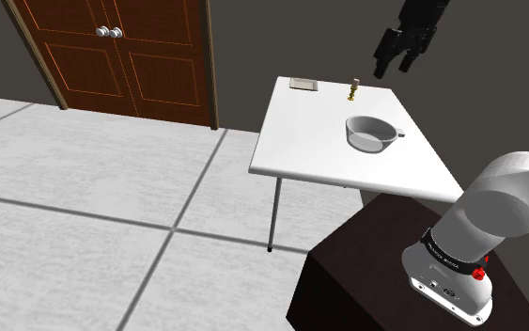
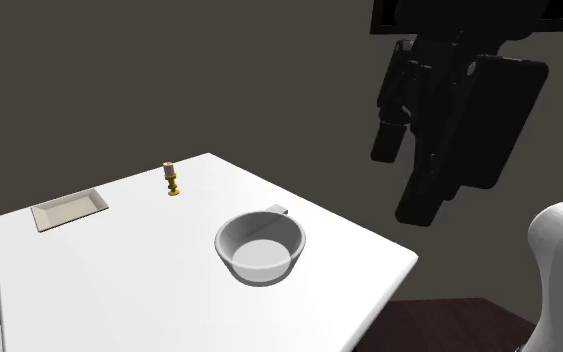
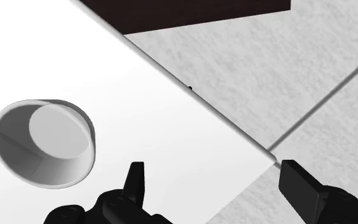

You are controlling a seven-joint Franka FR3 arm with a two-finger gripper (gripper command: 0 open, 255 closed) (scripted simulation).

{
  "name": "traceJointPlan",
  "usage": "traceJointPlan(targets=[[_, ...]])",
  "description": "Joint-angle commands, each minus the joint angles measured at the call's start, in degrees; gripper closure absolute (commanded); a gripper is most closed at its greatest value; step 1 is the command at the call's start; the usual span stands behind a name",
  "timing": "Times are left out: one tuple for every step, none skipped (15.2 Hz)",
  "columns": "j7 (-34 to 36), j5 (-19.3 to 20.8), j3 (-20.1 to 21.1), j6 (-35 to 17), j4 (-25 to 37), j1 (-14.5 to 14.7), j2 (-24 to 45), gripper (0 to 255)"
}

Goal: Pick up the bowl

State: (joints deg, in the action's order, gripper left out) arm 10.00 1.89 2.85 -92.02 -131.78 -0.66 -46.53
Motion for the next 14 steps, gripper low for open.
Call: traceJointPlan(targets=[[0.0, 0.0, 0.0, 0.0, 0.0, 0.0, 0.0, 0], [-0.46, 0.7, -0.29, -1.59, -1.3, -0.24, 0.49, 0], [-0.9, 1.4, -0.59, -3.21, -2.54, -0.51, 1.06, 0], [-1.31, 2.12, -0.89, -4.84, -3.73, -0.78, 1.69, 0], [-1.71, 2.85, -1.21, -6.49, -4.85, -1.07, 2.4, 0], [-2.09, 3.58, -1.52, -8.17, -5.9, -1.39, 3.18, 0], [-2.45, 4.33, -1.84, -9.86, -6.9, -1.72, 4.03, 0], [-2.79, 5.09, -2.16, -11.57, -7.82, -2.08, 4.96, 0], [-3.1, 5.87, -2.49, -13.29, -8.69, -2.45, 5.96, 0], [-3.39, 6.66, -2.82, -15.03, -9.48, -2.83, 7.04, 0], [-3.65, 7.47, -3.15, -16.78, -10.2, -3.24, 8.2, 0], [-3.88, 8.29, -3.49, -18.55, -10.85, -3.65, 9.43, 0], [-4.08, 9.13, -3.83, -20.32, -11.42, -4.09, 10.74, 0], [-4.26, 9.99, -4.16, -22.1, -11.92, -4.54, 12.12, 0]])
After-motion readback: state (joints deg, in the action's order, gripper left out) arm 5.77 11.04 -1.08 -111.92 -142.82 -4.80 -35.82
